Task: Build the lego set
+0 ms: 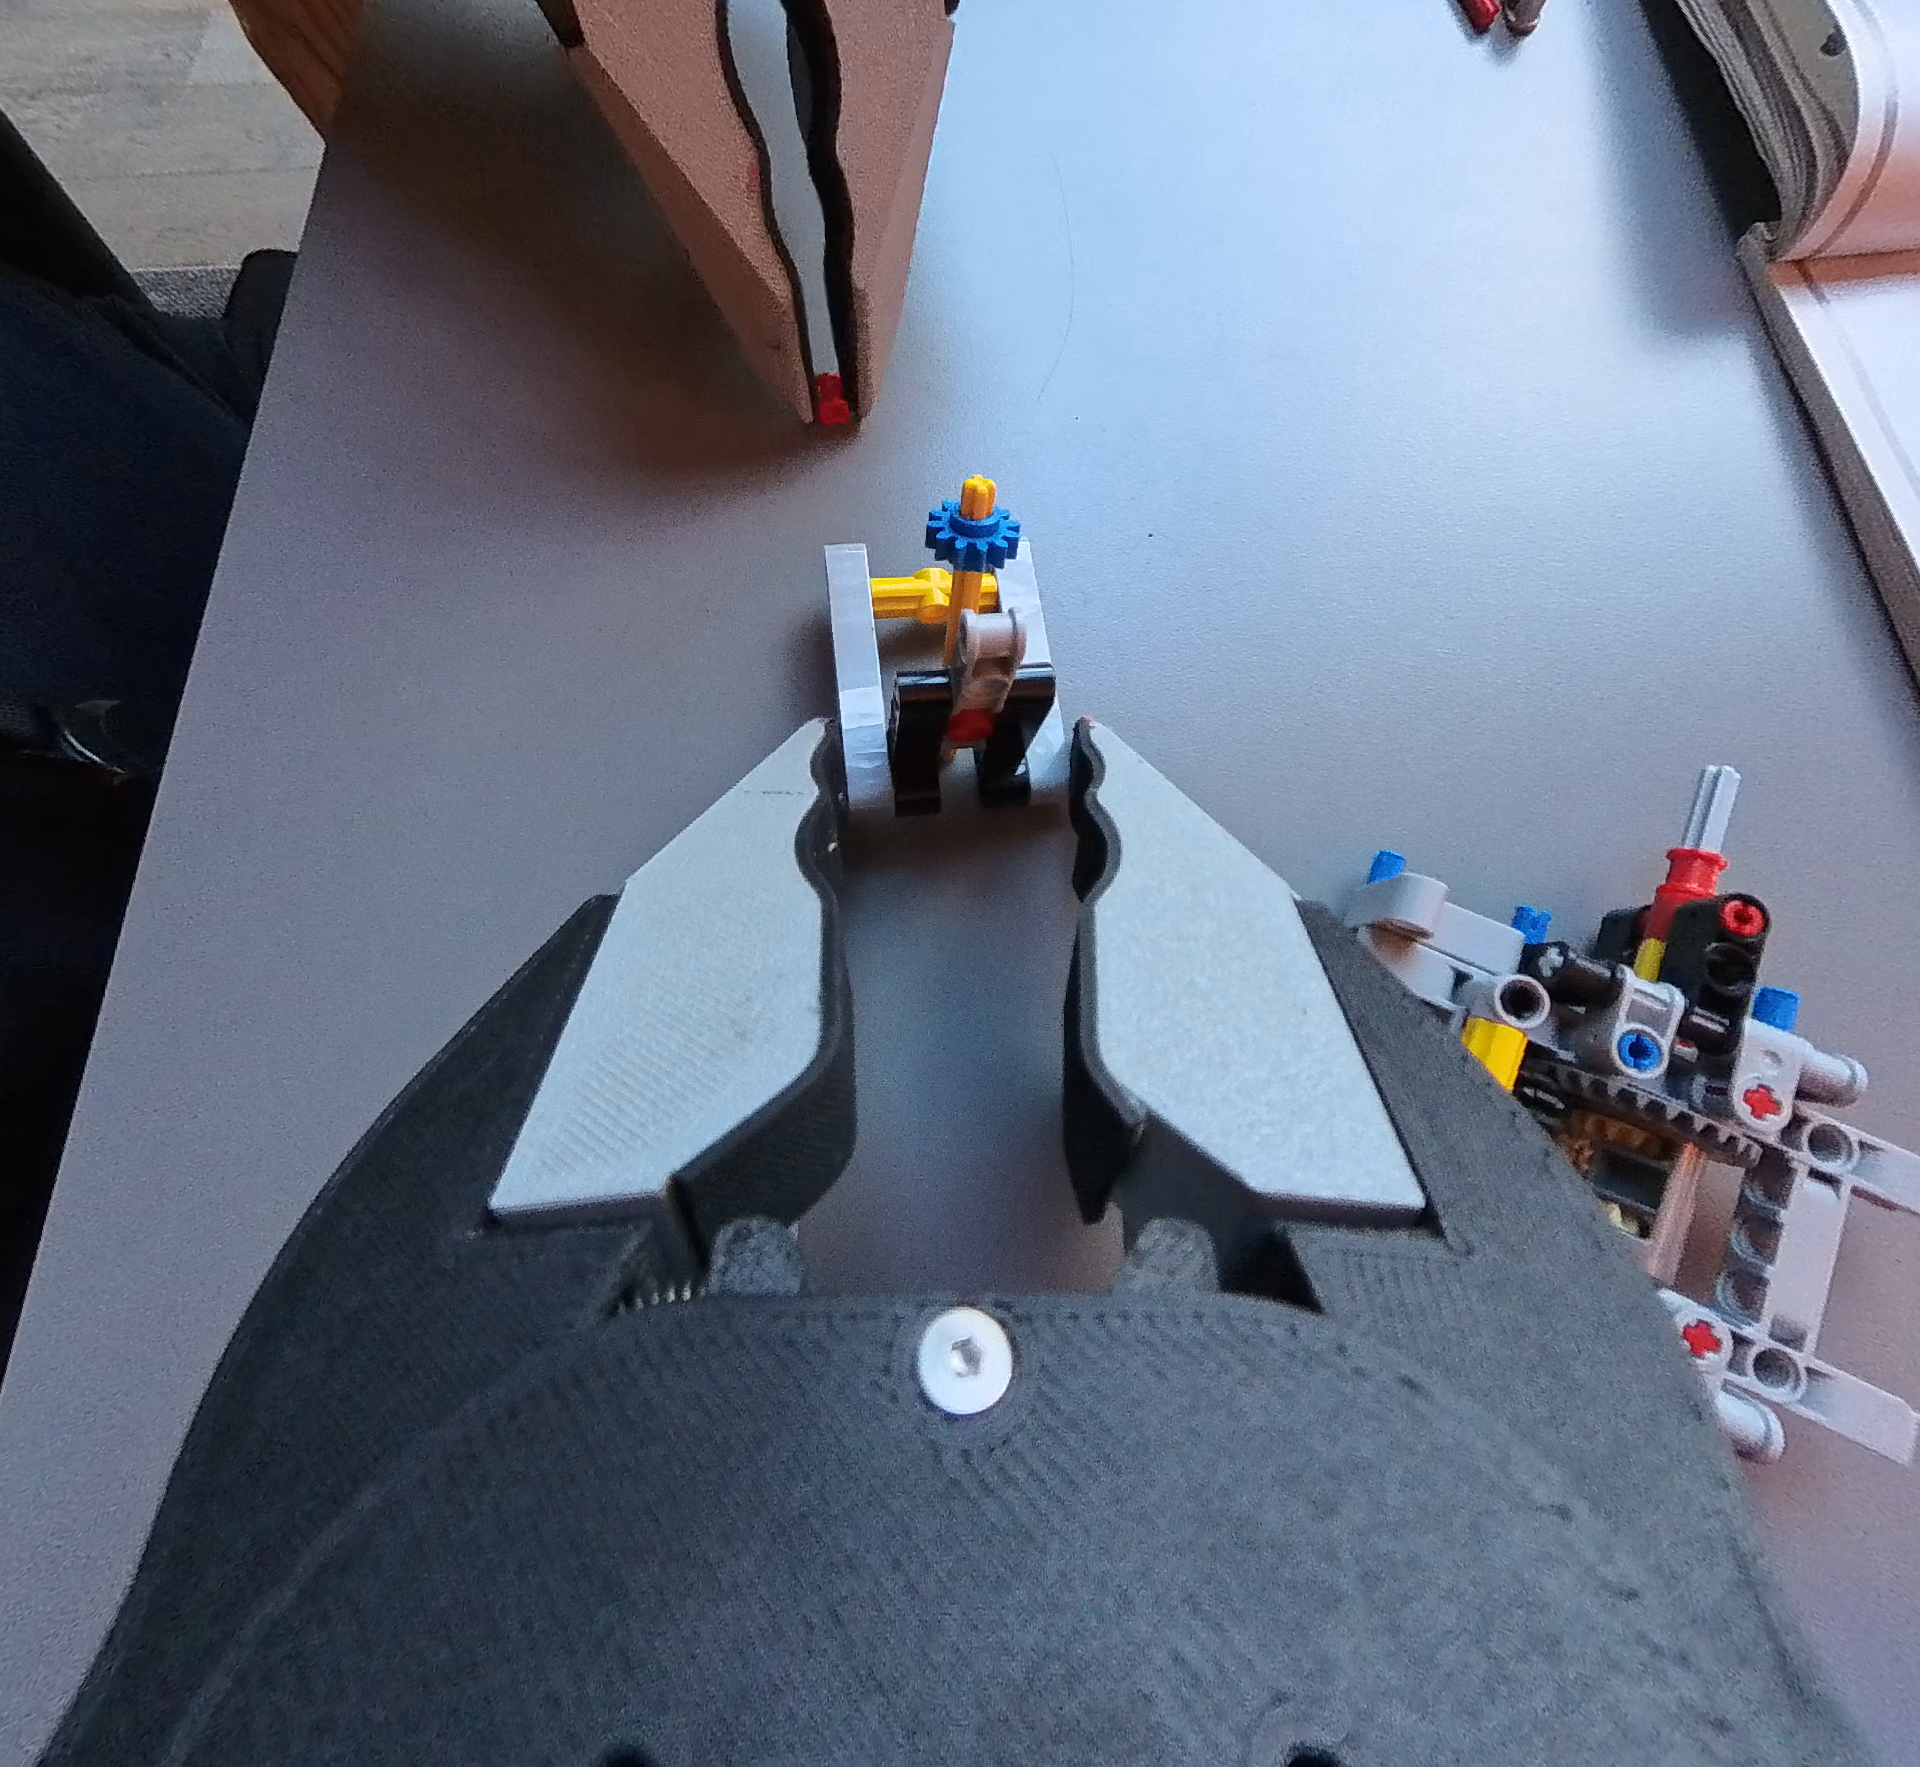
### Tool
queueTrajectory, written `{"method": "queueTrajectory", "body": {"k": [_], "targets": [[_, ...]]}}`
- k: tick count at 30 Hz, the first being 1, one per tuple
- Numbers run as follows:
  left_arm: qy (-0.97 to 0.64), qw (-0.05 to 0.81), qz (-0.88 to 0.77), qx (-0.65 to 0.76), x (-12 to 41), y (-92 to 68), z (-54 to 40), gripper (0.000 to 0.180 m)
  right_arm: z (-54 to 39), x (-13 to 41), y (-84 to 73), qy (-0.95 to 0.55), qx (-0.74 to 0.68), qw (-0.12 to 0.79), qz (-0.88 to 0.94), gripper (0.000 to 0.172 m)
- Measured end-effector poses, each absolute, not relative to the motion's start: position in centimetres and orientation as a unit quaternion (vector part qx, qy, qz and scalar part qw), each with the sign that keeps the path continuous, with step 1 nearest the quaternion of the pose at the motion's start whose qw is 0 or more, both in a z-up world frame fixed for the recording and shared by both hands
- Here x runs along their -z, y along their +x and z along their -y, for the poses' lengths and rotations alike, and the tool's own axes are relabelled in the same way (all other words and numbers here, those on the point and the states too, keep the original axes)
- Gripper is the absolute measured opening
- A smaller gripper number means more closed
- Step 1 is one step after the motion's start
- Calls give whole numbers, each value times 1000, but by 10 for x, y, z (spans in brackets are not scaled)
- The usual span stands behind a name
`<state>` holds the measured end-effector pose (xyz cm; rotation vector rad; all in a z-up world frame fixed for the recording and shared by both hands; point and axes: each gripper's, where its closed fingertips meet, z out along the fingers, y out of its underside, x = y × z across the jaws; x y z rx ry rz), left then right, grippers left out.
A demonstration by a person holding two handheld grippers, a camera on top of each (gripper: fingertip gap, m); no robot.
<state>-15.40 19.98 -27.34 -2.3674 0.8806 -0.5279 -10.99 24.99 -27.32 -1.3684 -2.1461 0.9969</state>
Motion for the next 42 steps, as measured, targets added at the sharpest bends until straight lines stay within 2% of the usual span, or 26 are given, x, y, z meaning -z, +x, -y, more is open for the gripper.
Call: {"method": "queueTrajectory", "body": {"k": [8,11,18,27,31,34,38,40,42], "targets": [[-869,296,-331,219,273,-156,-201,3,-250,273,-110,-490,-357,203,769,40],[-866,296,-337,219,272,-158,-198,12,-250,273,-110,-489,-356,203,770,40],[-865,288,-357,200,272,-160,-196,12,-249,273,-109,-488,-356,204,770,40],[-863,280,-369,201,271,-163,-190,21,-248,273,-109,-487,-357,202,771,40],[-852,321,-361,200,255,-156,-205,22,-248,273,-109,-486,-356,203,772,40],[-841,343,-363,208,245,-140,-219,36,-248,273,-109,-486,-357,202,771,40],[-854,315,-388,147,266,-139,-236,61,-248,273,-109,-483,-355,205,774,40],[-856,290,-397,161,274,-132,-235,68,-248,273,-108,-482,-354,205,775,40],[-850,291,-404,173,274,-125,-237,65,-247,273,-108,-481,-355,204,775,40]]}}
